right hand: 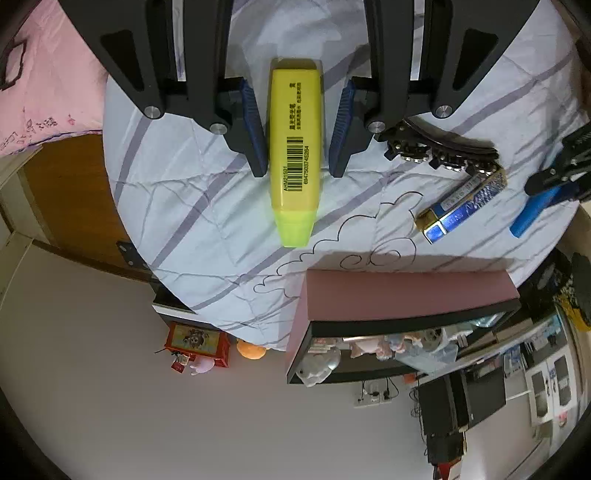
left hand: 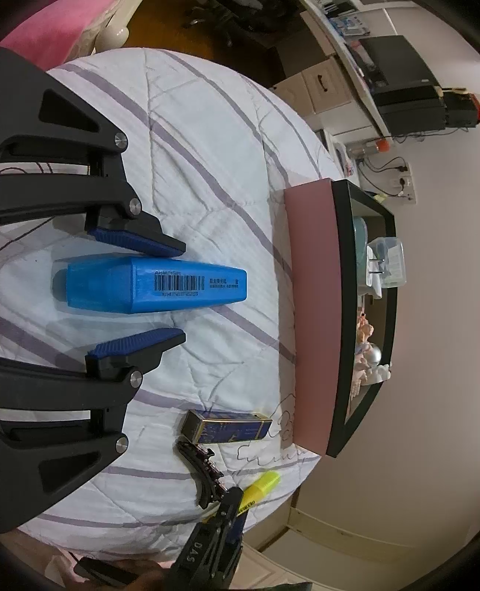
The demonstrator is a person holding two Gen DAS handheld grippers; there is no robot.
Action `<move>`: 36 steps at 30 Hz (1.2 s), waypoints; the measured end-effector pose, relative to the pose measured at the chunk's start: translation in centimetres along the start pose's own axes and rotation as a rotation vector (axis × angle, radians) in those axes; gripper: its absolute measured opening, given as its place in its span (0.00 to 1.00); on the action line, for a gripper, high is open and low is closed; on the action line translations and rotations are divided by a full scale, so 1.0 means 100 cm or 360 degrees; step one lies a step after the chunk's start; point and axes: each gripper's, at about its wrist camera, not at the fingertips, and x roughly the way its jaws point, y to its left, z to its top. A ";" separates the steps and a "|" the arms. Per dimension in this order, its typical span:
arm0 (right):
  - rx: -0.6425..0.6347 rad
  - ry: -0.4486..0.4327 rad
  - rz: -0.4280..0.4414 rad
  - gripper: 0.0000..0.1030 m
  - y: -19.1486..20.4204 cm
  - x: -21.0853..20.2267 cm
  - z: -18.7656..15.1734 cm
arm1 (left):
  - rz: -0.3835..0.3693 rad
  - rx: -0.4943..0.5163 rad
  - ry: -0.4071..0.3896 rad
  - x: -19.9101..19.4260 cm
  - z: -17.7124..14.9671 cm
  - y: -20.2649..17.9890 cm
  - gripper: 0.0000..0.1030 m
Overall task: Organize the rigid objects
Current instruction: 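Carry both highlighters over the pink box and release them inside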
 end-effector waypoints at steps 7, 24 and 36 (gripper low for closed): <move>-0.0055 0.0008 -0.0038 0.31 0.006 0.000 -0.001 | 0.0058 0.0018 -0.0018 -0.002 0.000 -0.002 0.26; 0.0147 -0.0310 0.0274 0.25 0.005 -0.059 0.000 | 0.0021 0.0015 -0.0269 -0.048 0.009 -0.019 0.26; -0.0063 -0.0895 0.0204 0.26 0.064 -0.178 0.021 | 0.0110 0.0022 -0.0742 -0.144 0.041 -0.039 0.26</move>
